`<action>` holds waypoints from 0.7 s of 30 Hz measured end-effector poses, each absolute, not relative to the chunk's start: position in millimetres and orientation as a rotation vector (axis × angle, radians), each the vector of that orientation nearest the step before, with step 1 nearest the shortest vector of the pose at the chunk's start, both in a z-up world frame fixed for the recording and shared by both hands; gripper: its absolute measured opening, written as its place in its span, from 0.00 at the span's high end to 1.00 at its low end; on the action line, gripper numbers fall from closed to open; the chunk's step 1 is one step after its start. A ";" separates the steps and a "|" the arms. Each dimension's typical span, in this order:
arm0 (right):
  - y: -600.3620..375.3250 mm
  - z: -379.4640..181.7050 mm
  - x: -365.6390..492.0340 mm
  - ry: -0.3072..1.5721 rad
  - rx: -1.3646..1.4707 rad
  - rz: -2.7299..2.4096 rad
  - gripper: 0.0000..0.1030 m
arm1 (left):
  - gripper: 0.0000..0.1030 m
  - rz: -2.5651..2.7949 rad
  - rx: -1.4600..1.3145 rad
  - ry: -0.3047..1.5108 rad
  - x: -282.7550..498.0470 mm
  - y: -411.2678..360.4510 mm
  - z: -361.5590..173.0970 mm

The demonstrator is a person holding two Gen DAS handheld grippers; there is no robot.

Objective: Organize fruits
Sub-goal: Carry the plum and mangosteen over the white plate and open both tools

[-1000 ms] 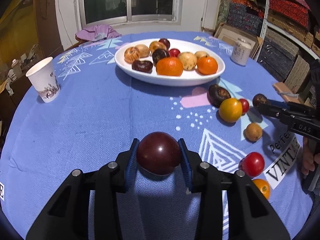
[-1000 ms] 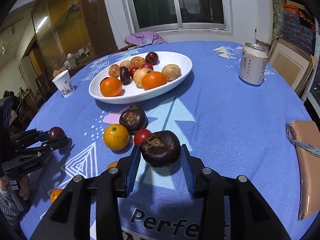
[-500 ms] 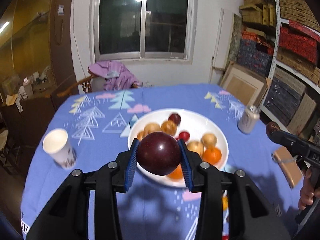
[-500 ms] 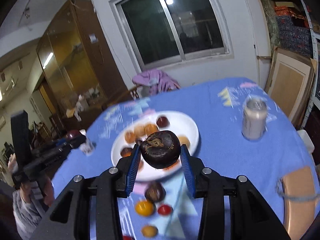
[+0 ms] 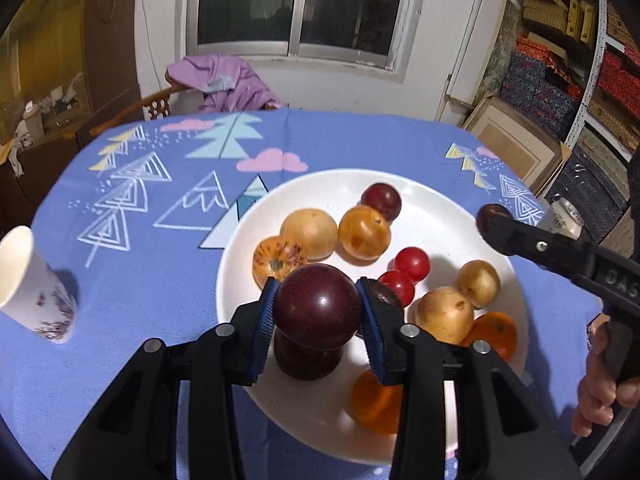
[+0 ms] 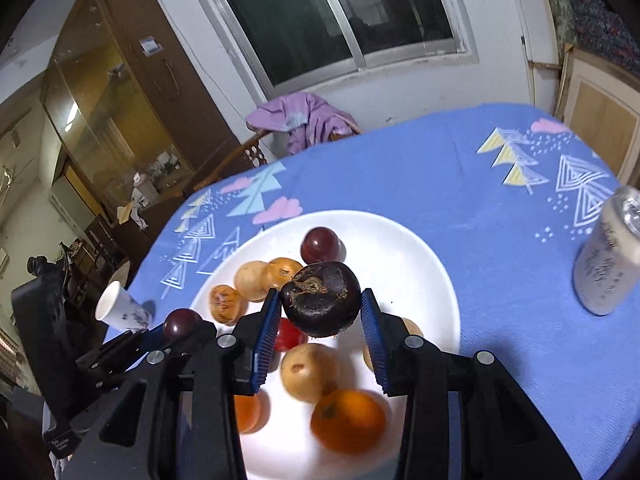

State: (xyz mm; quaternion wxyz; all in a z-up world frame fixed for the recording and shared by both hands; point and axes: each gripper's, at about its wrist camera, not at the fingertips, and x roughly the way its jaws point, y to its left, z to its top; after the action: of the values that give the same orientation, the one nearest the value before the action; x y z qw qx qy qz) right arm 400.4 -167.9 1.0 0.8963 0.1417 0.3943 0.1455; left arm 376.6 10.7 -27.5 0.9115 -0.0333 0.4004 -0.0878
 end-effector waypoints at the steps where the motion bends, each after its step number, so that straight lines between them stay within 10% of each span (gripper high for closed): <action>1: -166.3 -4.9 404.3 0.827 0.294 0.300 0.60 | 0.62 -0.191 -0.076 0.839 380.8 11.4 -32.2; 7: -162.4 -20.4 415.0 0.854 0.268 0.281 0.59 | 0.59 -0.201 -0.056 0.847 390.7 7.0 -41.5; 11: -171.0 -21.0 414.1 0.862 0.322 0.283 0.45 | 0.35 -0.191 -0.029 0.814 383.2 3.1 -35.5; 21: -181.3 27.1 376.8 0.760 0.385 0.335 0.32 | 0.13 -0.152 0.014 0.694 350.7 2.8 -1.0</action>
State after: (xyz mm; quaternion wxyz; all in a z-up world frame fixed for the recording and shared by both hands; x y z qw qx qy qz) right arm 376.8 -181.3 27.1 0.8971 0.1861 0.3668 0.1615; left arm 350.7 2.8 -1.0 0.9376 0.0069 0.3396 -0.0744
